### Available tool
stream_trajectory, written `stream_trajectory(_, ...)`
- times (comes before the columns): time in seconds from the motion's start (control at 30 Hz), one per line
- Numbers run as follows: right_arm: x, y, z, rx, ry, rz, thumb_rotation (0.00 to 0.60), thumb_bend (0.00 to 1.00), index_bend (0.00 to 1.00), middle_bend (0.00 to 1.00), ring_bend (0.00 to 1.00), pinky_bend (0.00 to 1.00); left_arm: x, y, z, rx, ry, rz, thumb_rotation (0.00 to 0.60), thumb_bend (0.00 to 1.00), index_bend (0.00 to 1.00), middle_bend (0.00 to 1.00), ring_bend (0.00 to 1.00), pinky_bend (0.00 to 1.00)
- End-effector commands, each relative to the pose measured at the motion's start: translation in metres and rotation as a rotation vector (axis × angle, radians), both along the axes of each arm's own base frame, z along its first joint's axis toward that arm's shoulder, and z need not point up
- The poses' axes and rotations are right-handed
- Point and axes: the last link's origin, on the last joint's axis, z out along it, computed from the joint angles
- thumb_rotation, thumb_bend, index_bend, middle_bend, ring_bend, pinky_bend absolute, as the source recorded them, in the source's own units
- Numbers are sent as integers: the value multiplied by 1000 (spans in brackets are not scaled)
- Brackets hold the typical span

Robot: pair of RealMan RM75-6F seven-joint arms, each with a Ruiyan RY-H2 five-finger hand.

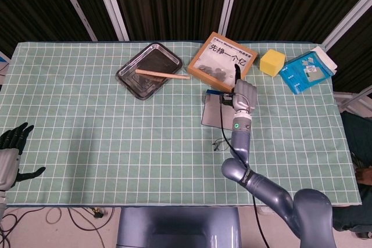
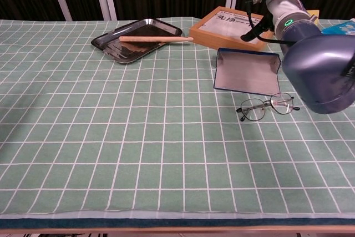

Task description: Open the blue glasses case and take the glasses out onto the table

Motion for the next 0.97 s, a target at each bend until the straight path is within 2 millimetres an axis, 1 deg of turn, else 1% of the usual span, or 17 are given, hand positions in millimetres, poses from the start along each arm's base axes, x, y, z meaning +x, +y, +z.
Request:
stream_trajectory(0.03,-12,23,30,-19,42,67,600,261,0,792,842,890,0,-1,1,6,3,-7,600,36,0,0,0,0)
stream_trajectory(0.07,-15,28,37,-17,54,82,600,261,0,757,809,862,0,-1,1,8,5,-9,600,36,0,0,0,0)
stream_trajectory(0.17,-27,48,57,3,98,123,600,260,0,579,612,672,0,-3,2,12,11,-15,600,36,0,0,0,0)
stream_trajectory(0.23,-39,65,72,28,127,149,600,253,0,419,419,500,-1,-5,4,17,20,-19,600,36,0,0,0,0)
stream_trajectory(0.3,-53,82,87,54,180,174,600,232,0,267,246,379,-1,-6,5,21,27,-21,600,36,0,0,0,0)
stream_trajectory(0.37,-69,98,101,72,238,183,600,199,0,152,123,319,-2,-7,6,26,34,-21,600,35,0,0,0,0)
stream_trajectory(0.43,-84,116,115,77,291,193,600,161,0,62,41,285,-3,-8,8,30,46,-22,600,36,0,0,0,0)
stream_trajectory(0.53,-106,140,132,86,369,196,600,124,0,5,2,260,-4,-9,8,33,65,-25,600,36,0,0,0,0)
stream_trajectory(0.67,-133,180,151,94,407,173,600,88,0,0,0,234,-5,-11,9,33,99,-33,600,35,0,0,0,0)
stream_trajectory(0.73,-141,196,157,90,396,164,600,85,0,0,0,234,-5,-12,8,35,110,-33,600,35,0,0,0,0)
stream_trajectory(0.8,-149,209,160,91,399,158,600,83,0,0,0,234,-5,-13,8,38,118,-34,600,36,0,0,0,0)
stream_trajectory(0.9,-161,223,159,93,423,158,600,82,0,0,0,234,-5,-15,8,41,128,-35,600,36,0,0,0,0)
stream_trajectory(0.97,-167,228,157,95,431,163,600,82,0,0,0,234,-5,-15,8,45,134,-34,600,36,0,0,0,0)
